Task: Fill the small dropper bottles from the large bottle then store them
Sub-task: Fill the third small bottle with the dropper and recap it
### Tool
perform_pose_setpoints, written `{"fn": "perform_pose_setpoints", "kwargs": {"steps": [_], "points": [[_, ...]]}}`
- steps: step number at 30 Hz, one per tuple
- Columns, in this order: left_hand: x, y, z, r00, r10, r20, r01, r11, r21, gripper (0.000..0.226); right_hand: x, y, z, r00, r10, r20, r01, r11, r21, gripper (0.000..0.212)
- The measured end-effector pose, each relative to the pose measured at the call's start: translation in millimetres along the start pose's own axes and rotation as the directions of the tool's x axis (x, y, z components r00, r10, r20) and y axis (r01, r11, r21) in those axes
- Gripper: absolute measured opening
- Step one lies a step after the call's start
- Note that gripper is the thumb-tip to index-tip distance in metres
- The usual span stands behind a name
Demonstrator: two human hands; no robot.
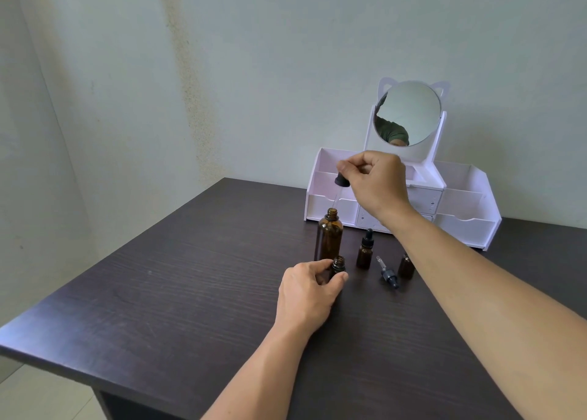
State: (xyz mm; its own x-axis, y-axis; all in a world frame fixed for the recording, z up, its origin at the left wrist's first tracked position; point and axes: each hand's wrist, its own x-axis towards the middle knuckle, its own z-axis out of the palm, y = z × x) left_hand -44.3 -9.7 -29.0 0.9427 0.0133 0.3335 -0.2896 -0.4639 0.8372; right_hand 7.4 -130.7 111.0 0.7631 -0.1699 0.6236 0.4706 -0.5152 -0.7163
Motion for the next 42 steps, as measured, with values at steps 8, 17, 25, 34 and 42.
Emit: {"fn": "perform_pose_setpoints", "kwargs": {"steps": [8,17,25,34,42], "points": [[0.0,-1.8,0.8,1.0,0.008,-0.006,-0.008,1.0,-0.012,0.044,4.6,-22.3,-21.4,0.991,-0.099,-0.093,0.105,0.993,0.061,0.014],[1.6,-2.7,1.7,1.0,-0.005,-0.001,0.005,1.0,-0.028,0.045,-25.2,-9.1,-34.0,0.999,0.005,0.042,-0.008,0.998,0.058,0.009],[1.9,-1.5,1.2,1.0,-0.008,0.004,0.008,1.0,-0.009,0.048,-39.3,-4.4,-30.2,0.995,0.025,0.093,-0.03,0.998,0.053,0.007],[1.0,0.7,-0.2,1.0,-0.014,0.023,0.014,1.0,-0.014,0.047,-42.6,-1.8,-25.8,0.998,-0.006,0.064,0.005,1.0,0.023,0.01],[-0.6,0.6,-0.6,1.0,0.002,0.003,-0.002,1.0,-0.018,0.04,-42.3,-0.6,-26.2,0.998,-0.025,0.055,0.024,1.0,0.019,0.011]]}}
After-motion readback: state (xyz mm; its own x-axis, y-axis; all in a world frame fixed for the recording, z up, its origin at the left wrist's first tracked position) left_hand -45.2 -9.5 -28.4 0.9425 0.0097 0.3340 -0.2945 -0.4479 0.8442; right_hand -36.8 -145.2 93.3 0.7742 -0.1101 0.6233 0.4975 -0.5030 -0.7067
